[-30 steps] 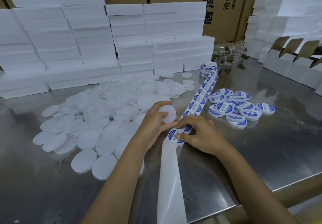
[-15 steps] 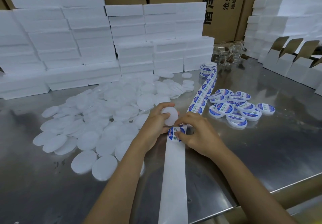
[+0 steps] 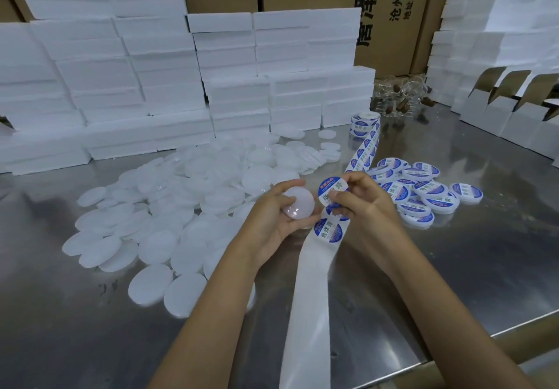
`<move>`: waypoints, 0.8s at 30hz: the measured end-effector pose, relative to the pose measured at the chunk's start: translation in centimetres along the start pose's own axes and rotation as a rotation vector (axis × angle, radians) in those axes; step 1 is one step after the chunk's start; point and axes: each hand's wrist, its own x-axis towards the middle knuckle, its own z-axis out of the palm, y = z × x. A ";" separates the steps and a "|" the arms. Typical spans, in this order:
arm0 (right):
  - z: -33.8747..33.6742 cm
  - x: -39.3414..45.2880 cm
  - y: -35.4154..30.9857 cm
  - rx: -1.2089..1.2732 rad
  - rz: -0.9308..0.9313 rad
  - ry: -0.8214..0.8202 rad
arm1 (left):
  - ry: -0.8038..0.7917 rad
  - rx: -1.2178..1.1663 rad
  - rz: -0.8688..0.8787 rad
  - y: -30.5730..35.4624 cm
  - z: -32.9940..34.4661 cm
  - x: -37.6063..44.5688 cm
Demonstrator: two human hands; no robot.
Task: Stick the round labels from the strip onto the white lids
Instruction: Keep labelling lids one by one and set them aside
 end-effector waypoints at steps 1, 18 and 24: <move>0.3 0.4 -0.1 -0.048 -0.002 0.001 | 0.002 -0.102 0.005 0.2 -0.2 0.1; 5.3 2.7 1.8 -0.360 -0.110 -0.014 | 0.015 -0.322 0.028 1.1 -0.2 0.1; 5.4 2.4 2.0 -0.403 -0.121 -0.007 | 0.029 -0.260 0.040 0.9 -0.1 0.3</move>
